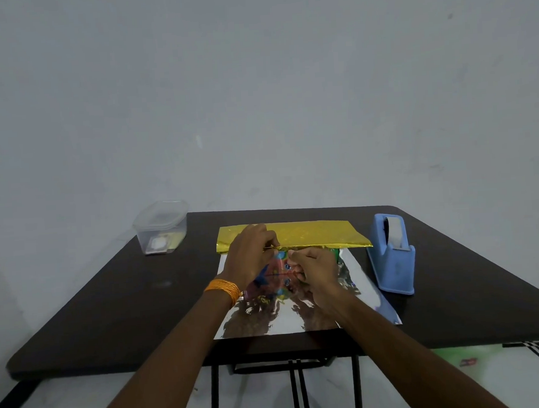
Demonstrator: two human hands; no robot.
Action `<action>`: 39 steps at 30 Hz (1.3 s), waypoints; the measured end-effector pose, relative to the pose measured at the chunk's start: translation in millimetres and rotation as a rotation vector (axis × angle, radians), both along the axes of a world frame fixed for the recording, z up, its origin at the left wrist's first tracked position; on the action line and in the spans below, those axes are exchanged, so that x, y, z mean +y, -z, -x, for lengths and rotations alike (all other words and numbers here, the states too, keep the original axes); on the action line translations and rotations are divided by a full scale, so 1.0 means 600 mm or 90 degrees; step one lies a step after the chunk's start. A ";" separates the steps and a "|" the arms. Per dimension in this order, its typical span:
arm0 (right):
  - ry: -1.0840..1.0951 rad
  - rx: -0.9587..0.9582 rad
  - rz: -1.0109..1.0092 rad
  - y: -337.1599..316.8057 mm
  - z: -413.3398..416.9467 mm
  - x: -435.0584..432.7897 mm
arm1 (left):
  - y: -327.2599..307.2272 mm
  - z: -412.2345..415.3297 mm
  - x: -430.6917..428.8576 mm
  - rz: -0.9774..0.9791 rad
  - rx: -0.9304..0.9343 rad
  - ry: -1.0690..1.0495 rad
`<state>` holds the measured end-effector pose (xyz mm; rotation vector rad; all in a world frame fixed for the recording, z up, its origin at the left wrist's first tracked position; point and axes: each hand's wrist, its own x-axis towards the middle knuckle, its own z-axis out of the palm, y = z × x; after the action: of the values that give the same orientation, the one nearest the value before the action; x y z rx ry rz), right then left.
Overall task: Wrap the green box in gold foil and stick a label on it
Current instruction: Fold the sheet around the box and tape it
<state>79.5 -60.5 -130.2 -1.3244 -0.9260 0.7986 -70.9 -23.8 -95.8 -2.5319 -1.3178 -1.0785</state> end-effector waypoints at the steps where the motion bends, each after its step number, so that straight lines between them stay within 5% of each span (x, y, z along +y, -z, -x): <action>1: 0.013 -0.016 0.001 0.002 0.001 0.002 | 0.000 0.000 0.000 0.000 0.003 -0.001; 7: 0.077 -0.090 0.006 0.003 0.006 0.005 | 0.001 -0.001 0.002 -0.002 0.014 -0.003; 21: 0.052 -0.618 0.162 -0.010 -0.063 0.002 | -0.001 0.004 0.007 0.002 0.030 0.017; 33: 0.043 -0.705 0.149 0.000 -0.056 0.009 | 0.000 0.006 0.015 -0.016 0.048 0.006; 39: -0.128 -0.703 0.131 -0.006 -0.074 -0.017 | 0.003 -0.001 0.014 -0.024 0.036 -0.020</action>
<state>123.7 -70.6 -126.3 -1.9019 -1.8901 0.2483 -70.4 -15.3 -97.9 -2.4860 -1.3057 -1.0078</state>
